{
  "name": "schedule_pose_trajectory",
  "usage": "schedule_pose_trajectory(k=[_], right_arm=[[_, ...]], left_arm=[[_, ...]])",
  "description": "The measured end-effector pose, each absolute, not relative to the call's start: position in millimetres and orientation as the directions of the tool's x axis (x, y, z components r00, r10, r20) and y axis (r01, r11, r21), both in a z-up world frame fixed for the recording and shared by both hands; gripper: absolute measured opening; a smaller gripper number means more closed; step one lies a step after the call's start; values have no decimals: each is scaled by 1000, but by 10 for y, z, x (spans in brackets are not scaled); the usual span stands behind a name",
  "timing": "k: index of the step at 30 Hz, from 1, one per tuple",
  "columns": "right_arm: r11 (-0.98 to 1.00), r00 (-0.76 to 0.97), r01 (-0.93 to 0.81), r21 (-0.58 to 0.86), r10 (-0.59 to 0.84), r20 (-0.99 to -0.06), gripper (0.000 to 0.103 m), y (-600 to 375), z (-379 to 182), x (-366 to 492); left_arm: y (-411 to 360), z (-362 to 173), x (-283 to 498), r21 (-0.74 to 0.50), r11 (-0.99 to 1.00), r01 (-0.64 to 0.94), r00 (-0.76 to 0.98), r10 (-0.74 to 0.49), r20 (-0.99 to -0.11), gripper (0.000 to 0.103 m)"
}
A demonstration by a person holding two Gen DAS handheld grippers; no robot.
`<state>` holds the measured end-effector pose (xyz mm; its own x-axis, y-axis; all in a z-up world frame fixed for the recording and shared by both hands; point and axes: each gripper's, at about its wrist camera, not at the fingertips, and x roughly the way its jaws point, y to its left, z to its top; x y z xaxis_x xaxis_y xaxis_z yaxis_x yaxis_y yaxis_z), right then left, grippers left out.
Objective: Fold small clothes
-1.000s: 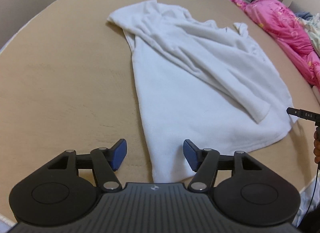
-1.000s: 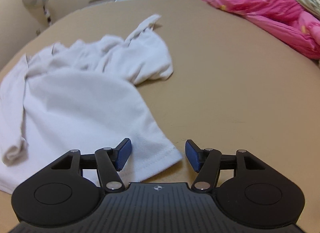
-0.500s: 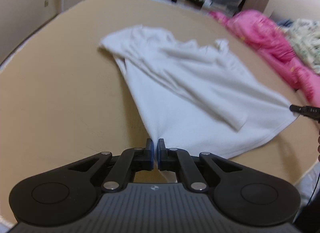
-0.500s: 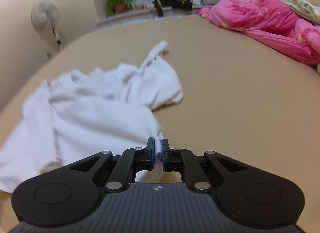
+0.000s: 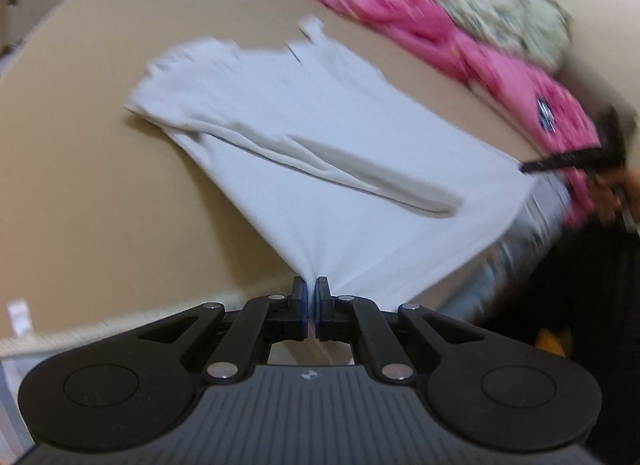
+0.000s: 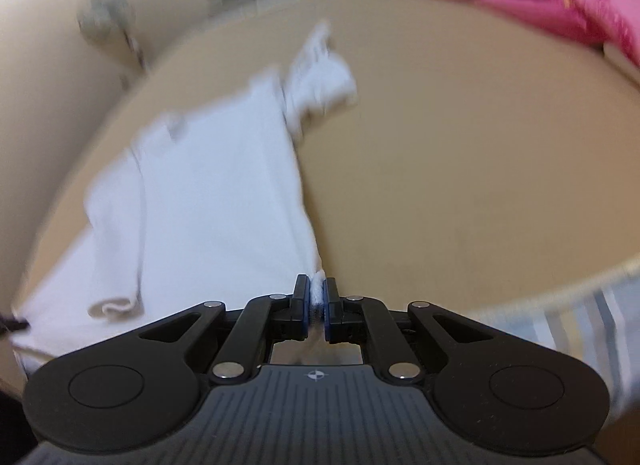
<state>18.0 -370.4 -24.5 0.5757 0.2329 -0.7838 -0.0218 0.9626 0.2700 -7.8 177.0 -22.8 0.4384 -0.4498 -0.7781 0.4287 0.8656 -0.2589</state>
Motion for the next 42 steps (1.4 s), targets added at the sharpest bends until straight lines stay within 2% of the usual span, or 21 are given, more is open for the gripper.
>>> schedule_pose_trajectory(k=[2, 3, 4, 6, 7, 9, 12, 16, 17, 19, 21, 24, 27, 28, 31, 32, 34, 35, 37, 40, 42], right_arm=[[977, 468, -39, 207, 201, -861, 6, -3618, -399, 177], [982, 427, -57, 181, 188, -884, 7, -3562, -461, 195], [989, 411, -51, 137, 146, -900, 8, -3513, -491, 228], [999, 495, -28, 28, 38, -868, 17, -3424, -404, 292], [999, 565, -33, 25, 40, -824, 26, -3393, -316, 316], [996, 653, -46, 83, 93, -752, 34, -3359, -206, 365], [976, 690, -147, 158, 216, -691, 37, -3256, -154, 623], [933, 663, -358, 41, 285, -693, 43, -2897, -206, 963], [920, 657, -392, 17, 293, -695, 43, -2809, -238, 1055], [910, 655, -414, 11, 307, -691, 43, -2741, -338, 1174], [920, 629, -386, 64, 313, -712, 43, -2729, -519, 1311], [935, 603, -354, 38, 259, -754, 43, -2633, -672, 1455], [917, 584, -398, 5, 257, -770, 43, -2515, -771, 1542], [916, 582, -400, -9, 246, -775, 43, -2487, -790, 1559], [923, 561, -384, -13, 222, -797, 43, -2441, -842, 1654], [926, 554, -377, -16, 211, -805, 43, -2417, -871, 1700], [930, 528, -366, -19, 191, -827, 43, -2381, -922, 1752], [931, 515, -363, -22, 181, -838, 43, -2376, -957, 1765], [928, 504, -371, -35, 170, -847, 43, -2333, -998, 1777], [921, 507, -386, -53, 163, -847, 43, -2295, -1015, 1770], [921, 506, -385, -55, 161, -847, 43, -2282, -1020, 1782]], left_arm=[[1664, -289, -32, -255, 853, 455, 393, -449, -802, 4], [1619, -306, 3, -253, 849, 464, 387, -451, -805, 14], [1590, -293, 49, -247, 849, 467, 399, -451, -798, 33], [1576, -239, 145, -225, 870, 439, 467, -435, -770, 53], [1563, -213, 210, -222, 878, 424, 499, -431, -752, 53], [1496, -177, 239, -242, 877, 415, 524, -448, -725, 51], [1103, -167, 299, -176, 850, 497, 529, -458, -715, 51], [411, -318, 451, -133, 776, 617, 460, -493, -738, 55], [268, -375, 477, -131, 760, 637, 445, -501, -742, 58], [-31, -465, 490, -117, 724, 680, 423, -518, -744, 79], [-262, -597, 497, -96, 685, 722, 399, -526, -751, 84], [-492, -875, 463, -29, 644, 764, 376, -482, -791, 81], [-523, -1051, 475, 108, 611, 784, 419, -394, -818, 24], [-440, -994, 530, 89, 615, 784, 417, -415, -809, 16], [175, -604, 886, 62, 808, 586, 599, -380, -705, 16], [575, -470, 1059, 51, 898, 437, 684, -295, -667, 16], [1380, -348, 1307, 98, 992, 75, 785, 2, -620, 16], [1836, -347, 1406, 152, 980, -129, 772, 196, -604, 16], [2524, -399, 1492, 208, 911, -355, 697, 406, -591, 16], [3316, -550, 1475, 235, 796, -558, 573, 574, -584, 16], [3714, -652, 1410, 204, 724, -658, 493, 620, -610, 16]])
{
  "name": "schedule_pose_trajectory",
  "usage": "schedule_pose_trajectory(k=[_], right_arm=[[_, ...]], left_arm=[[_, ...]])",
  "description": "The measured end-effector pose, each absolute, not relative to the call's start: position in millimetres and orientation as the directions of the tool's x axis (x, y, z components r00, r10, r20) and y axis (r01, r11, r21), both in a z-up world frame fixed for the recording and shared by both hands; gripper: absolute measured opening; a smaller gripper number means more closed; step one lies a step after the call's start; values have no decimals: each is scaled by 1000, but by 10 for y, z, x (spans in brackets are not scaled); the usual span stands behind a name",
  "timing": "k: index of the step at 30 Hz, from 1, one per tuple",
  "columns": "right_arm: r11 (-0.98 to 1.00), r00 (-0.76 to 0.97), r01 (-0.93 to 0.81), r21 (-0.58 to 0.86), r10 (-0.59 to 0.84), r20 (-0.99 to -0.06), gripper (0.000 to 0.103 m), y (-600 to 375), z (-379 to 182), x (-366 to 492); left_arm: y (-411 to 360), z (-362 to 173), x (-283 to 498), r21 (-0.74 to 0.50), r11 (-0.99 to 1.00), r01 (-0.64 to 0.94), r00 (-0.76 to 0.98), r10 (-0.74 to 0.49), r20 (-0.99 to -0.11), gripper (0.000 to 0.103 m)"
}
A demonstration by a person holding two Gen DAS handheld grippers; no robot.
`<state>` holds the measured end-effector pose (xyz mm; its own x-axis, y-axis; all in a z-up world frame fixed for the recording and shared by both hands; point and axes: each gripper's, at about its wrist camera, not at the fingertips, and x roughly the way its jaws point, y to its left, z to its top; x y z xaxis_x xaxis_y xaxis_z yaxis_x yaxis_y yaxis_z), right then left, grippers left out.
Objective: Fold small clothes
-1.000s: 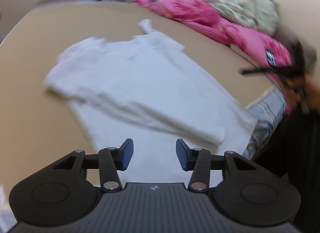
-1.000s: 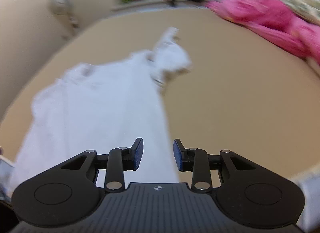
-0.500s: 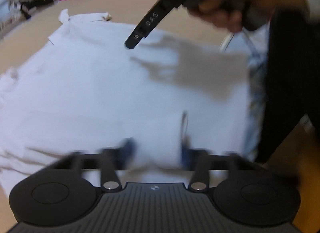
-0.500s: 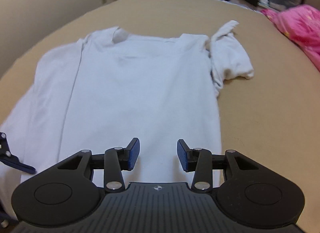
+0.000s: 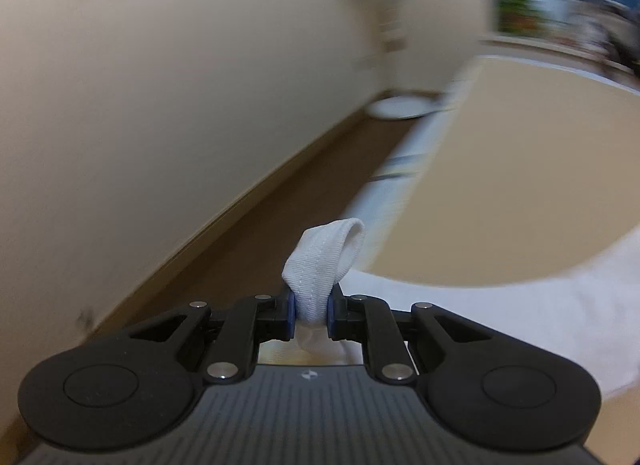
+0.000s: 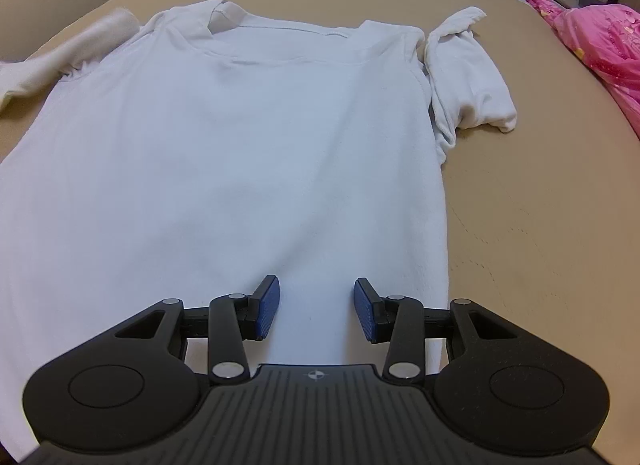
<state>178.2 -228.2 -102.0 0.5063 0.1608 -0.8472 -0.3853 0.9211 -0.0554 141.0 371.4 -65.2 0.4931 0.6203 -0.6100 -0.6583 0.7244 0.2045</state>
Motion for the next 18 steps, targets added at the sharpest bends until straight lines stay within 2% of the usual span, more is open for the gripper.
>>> schedule_pose_trajectory(k=[2, 3, 4, 6, 9, 11, 14, 18], right_arm=[[923, 506, -381, -56, 157, -848, 43, -2274, -1022, 1799], [924, 507, -378, -56, 156, -848, 43, -2270, -1023, 1807], [925, 508, -376, -58, 153, -848, 43, -2261, -1024, 1809], [926, 510, -372, -61, 149, -847, 43, -2243, -1024, 1806], [927, 514, -371, -62, 149, -845, 43, -2228, -1017, 1830], [933, 522, -356, -51, 154, -839, 43, -2246, -994, 1860], [949, 563, -313, -26, 163, -810, 43, -2309, -916, 1916], [969, 652, -241, 44, 195, -732, 41, -2501, -727, 2022]], left_arm=[[3964, -697, 1351, 173, 664, -727, 449, 651, -612, 18], [4037, -703, 1340, 184, 642, -744, 435, 675, -596, 22], [4094, -711, 1339, 190, 619, -762, 417, 694, -588, 32], [4172, -670, 1362, 180, 588, -789, 382, 698, -606, 37], [3834, -456, 1411, 140, 683, -717, 527, 662, -533, 42], [3482, -414, 1532, 117, 808, -578, 651, 543, -530, 46], [3130, -568, 1753, -24, 926, -377, 718, 276, -639, 47], [2947, -980, 2044, -54, 935, -350, 540, 154, -828, 47]])
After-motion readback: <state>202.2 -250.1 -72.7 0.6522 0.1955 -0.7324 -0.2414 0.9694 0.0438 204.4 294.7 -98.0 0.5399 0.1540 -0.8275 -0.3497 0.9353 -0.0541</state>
